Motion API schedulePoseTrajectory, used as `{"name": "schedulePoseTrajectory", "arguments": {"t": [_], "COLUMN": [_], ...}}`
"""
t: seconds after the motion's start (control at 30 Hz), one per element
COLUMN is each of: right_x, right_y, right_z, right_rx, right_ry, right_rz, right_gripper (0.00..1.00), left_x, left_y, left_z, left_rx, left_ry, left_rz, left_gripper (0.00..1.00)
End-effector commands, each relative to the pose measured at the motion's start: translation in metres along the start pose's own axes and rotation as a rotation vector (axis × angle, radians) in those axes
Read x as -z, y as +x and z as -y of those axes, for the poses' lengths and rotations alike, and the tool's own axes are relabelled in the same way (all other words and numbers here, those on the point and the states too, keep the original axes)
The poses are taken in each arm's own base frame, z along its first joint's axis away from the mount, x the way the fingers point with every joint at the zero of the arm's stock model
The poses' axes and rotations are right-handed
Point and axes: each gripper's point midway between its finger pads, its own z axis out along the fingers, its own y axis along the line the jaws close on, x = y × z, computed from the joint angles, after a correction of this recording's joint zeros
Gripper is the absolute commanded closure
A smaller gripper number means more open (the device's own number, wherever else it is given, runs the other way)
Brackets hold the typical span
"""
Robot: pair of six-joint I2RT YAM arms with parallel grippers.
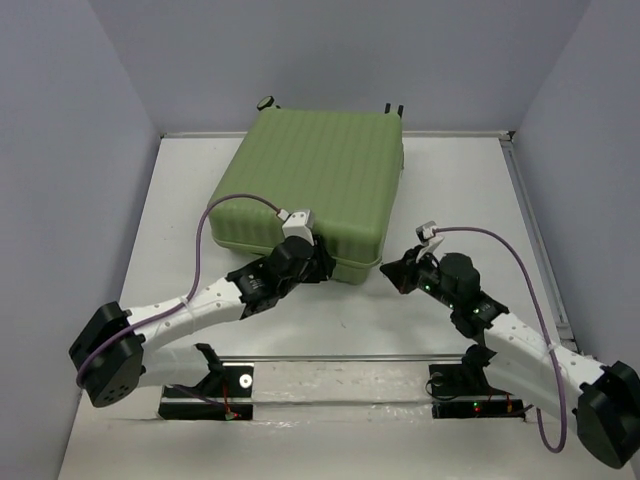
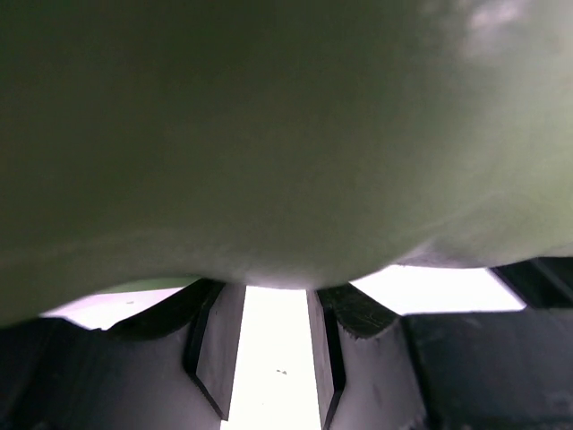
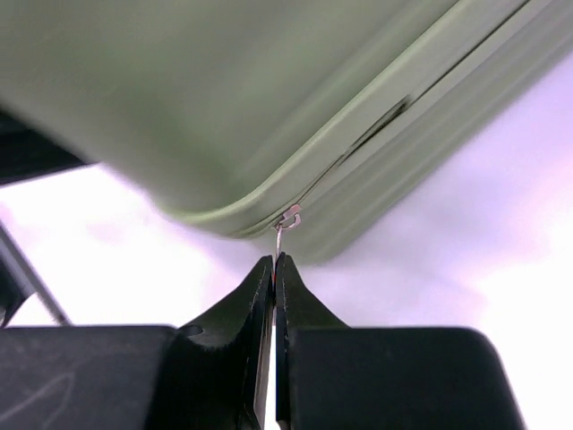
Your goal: Pack the luggage
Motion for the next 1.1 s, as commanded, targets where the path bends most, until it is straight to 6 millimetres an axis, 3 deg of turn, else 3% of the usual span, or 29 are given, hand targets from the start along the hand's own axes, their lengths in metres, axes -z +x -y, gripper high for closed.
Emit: {"name": "schedulePoseTrajectory", "arguments": {"t": [0.0,0.17,0.2,0.23,0.27,0.3,0.43,0.47,0.57,0.6,0.67,0.7,0.77,0.83,0.87,0.93,0.97,1.0,1.07], "right_x": [0.019,0.019,0.014,0.015,0.009,0.003,-0.023,-0.031,-0.051,-0.057,-0.068,-0.07,-0.069,-0.066,-0.064,-0.061,-0.06,-0.058,-0.056], "right_y": [0.043,0.049,0.053,0.05,0.045,0.046,0.033,0.016,0.012,0.0,0.01,0.008,0.012,0.02,0.019,0.024,0.024,0.022,0.024], "right_z": [-0.057,-0.114,-0.106,-0.129,-0.126,-0.136,-0.115,-0.117,-0.109,-0.108,-0.1,-0.098,-0.094,-0.085,-0.084,-0.08,-0.079,-0.079,-0.077], "right_rx": [-0.074,-0.043,-0.039,-0.026,-0.023,-0.03,-0.134,-0.193,-0.258,-0.287,-0.288,-0.297,-0.309,-0.3,-0.301,-0.283,-0.278,-0.278,-0.258], "right_ry": [-0.155,-0.231,-0.189,-0.218,-0.154,-0.145,0.052,0.068,0.141,0.158,0.213,0.229,0.242,0.27,0.274,0.293,0.298,0.295,0.299], "right_rz": [-0.177,-0.212,-0.216,-0.215,-0.179,-0.178,-0.065,0.022,0.121,0.189,0.191,0.203,0.204,0.192,0.192,0.172,0.168,0.169,0.156], "right_gripper": [0.93,0.93,0.93,0.93,0.93,0.93,0.93,0.93,0.93,0.93,0.93,0.93,0.93,0.93,0.93,0.93,0.93,0.93,0.93], "left_x": [0.001,-0.013,-0.013,-0.018,-0.019,-0.02,-0.015,-0.011,-0.006,0.003,0.017,0.026,0.058,0.097,0.107,0.129,0.132,0.136,0.131], "left_y": [-0.094,-0.09,-0.09,-0.088,-0.088,-0.086,-0.083,-0.082,-0.083,-0.087,-0.092,-0.097,-0.121,-0.148,-0.17,-0.193,-0.2,-0.214,-0.219], "left_z": [0.049,0.061,0.061,0.064,0.065,0.069,0.072,0.071,0.068,0.068,0.065,0.061,0.047,0.035,0.013,-0.009,-0.022,-0.051,-0.082], "left_rx": [0.069,0.068,0.068,0.065,0.065,0.063,0.061,0.055,0.037,0.027,0.01,0.004,-0.013,-0.001,0.001,-0.026,-0.012,-0.018,-0.01], "left_ry": [0.114,0.141,0.141,0.143,0.149,0.161,0.18,0.187,0.176,0.173,0.17,0.157,0.139,0.131,0.072,-0.01,-0.051,-0.143,-0.222], "left_rz": [0.272,0.242,0.242,0.231,0.228,0.219,0.216,0.216,0.209,0.207,0.212,0.219,0.238,0.281,0.332,0.356,0.36,0.384,0.366], "left_gripper": [0.56,0.56,0.56,0.56,0.56,0.56,0.56,0.56,0.56,0.56,0.53,0.43,0.27,0.19,0.12,0.04,0.04,0.01,0.01]}}
